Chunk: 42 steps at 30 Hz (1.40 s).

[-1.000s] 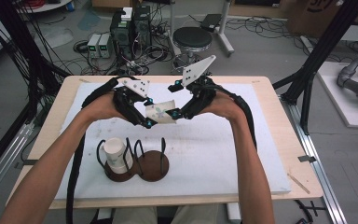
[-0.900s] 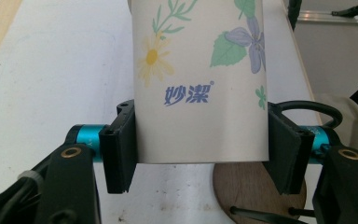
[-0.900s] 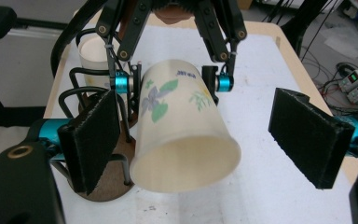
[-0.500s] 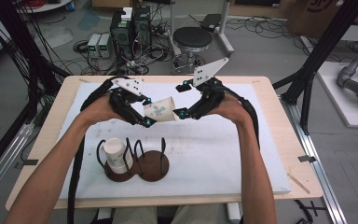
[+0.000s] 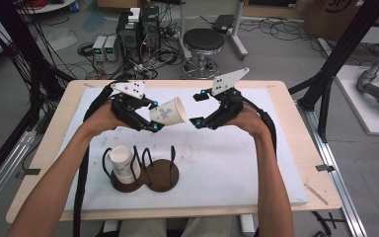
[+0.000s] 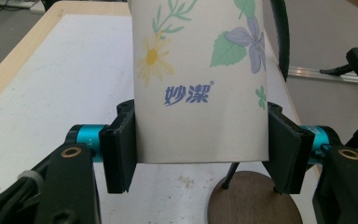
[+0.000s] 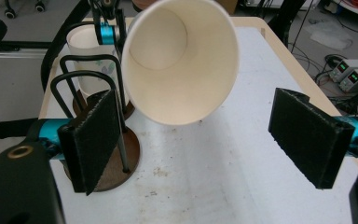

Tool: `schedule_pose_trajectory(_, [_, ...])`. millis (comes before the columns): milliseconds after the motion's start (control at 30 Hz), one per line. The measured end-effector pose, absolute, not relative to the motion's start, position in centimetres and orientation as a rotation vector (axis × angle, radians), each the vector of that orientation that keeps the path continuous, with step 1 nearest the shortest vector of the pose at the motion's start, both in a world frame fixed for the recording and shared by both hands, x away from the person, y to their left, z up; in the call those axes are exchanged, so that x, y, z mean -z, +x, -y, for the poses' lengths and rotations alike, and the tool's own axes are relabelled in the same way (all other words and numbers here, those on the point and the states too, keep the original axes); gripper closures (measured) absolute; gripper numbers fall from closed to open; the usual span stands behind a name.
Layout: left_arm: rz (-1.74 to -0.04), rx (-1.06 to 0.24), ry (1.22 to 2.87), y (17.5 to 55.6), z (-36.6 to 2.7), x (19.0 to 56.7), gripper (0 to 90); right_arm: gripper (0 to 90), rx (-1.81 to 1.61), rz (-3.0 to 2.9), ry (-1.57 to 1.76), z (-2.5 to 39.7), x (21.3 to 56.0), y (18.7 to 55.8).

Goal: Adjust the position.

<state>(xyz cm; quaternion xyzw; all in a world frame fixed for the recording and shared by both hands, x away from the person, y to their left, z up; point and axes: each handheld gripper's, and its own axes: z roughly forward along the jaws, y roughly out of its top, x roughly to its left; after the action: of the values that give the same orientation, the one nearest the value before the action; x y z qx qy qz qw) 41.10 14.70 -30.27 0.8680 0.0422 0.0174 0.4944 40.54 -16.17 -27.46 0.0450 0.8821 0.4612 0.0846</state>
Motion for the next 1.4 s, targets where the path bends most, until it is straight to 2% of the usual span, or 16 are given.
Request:
schedule_pose_trajectory(433, [-0.101,-0.039,2.048,40.9,-14.7,30.2,35.9,17.1,-1.45,-2.611,0.156,16.1,28.6,40.5])
schedule_pose_trajectory(733, [-0.13,-0.014,1.932,40.9,-15.5,31.0,35.9,17.2,-1.522,-2.588,0.168,15.6,28.8,40.5])
schedule_pose_trajectory(1400, [-0.132,0.0,1.877,40.9,-15.7,31.7,35.9,17.3,-1.578,-2.59,0.148,14.8,29.2,40.7])
